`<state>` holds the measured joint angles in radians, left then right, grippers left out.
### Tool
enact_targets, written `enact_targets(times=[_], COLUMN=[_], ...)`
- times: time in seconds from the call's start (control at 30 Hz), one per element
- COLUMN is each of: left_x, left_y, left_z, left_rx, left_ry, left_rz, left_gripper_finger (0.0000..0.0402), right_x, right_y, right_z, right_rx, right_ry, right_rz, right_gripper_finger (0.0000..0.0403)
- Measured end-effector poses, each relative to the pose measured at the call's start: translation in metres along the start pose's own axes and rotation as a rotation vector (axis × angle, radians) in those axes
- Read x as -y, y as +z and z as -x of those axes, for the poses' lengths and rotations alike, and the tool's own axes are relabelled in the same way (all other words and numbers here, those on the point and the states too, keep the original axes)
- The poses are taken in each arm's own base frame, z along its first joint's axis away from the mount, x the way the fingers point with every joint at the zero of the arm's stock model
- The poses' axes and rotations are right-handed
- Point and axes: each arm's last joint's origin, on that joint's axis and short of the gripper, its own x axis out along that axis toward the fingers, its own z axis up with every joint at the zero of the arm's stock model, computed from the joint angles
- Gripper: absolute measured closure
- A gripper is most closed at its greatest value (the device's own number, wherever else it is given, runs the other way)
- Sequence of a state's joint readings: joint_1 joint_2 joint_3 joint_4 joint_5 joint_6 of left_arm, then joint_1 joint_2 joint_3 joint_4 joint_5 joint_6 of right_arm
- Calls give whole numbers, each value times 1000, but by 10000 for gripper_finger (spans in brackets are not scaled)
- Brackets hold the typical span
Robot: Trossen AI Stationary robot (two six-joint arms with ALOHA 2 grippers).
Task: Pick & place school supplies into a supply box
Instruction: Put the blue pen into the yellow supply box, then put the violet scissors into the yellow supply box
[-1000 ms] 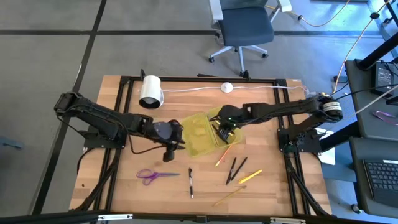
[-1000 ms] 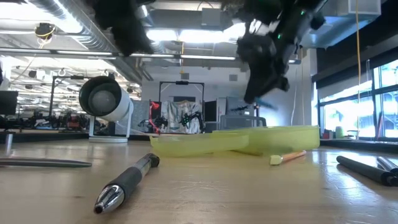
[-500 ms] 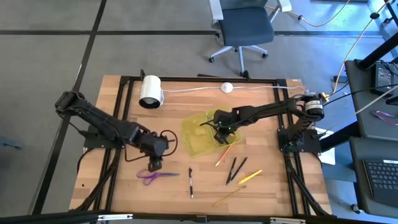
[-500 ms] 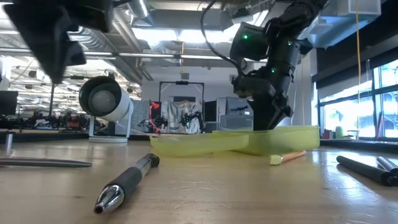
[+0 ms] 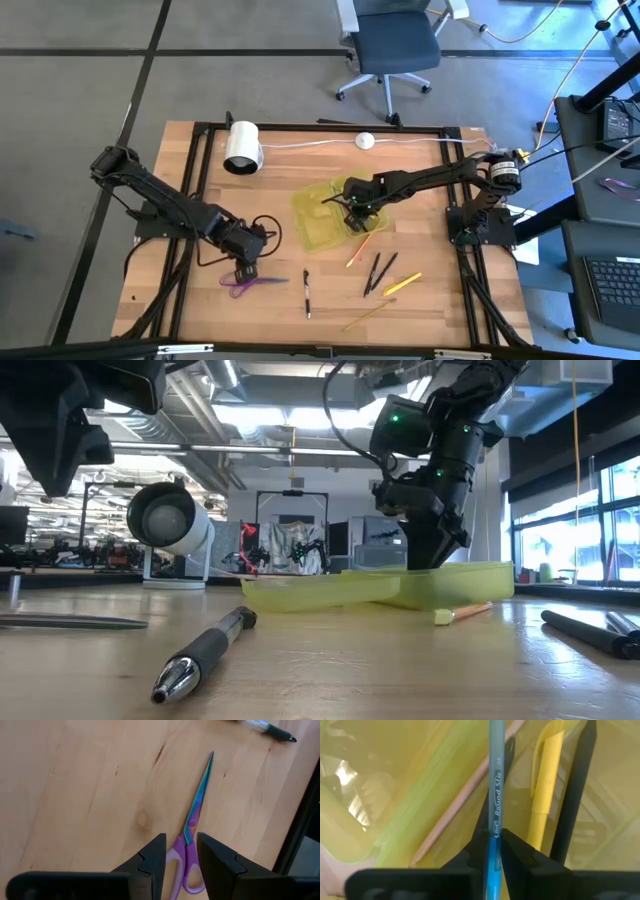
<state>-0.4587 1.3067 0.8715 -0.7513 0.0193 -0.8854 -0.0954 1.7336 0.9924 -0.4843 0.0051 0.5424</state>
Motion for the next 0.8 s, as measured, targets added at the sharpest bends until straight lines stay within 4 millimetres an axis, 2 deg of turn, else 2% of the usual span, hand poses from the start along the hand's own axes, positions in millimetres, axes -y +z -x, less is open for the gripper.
enact_targets(times=[0.23, 0.47, 0.6, 0.8], left_x=[0, 3, 5, 11], left_y=[0, -4, -5, -1], left_z=[0, 0, 0, 0], left_rx=[-26, -55, -25, 28], left_ry=[-19, -39, -24, -77], left_rz=[85, 74, 92, 171], left_gripper_finger=[289, 223, 192, 186], right_x=[0, 1, 2, 2], right_y=[0, -2, -3, -3], right_z=[0, 0, 0, 0], right_rx=[0, -24, -31, -31], right_ry=[0, -13, -18, -18], right_rz=[28, 28, 28, 33], right_gripper_finger=[324, 295, 293, 293])
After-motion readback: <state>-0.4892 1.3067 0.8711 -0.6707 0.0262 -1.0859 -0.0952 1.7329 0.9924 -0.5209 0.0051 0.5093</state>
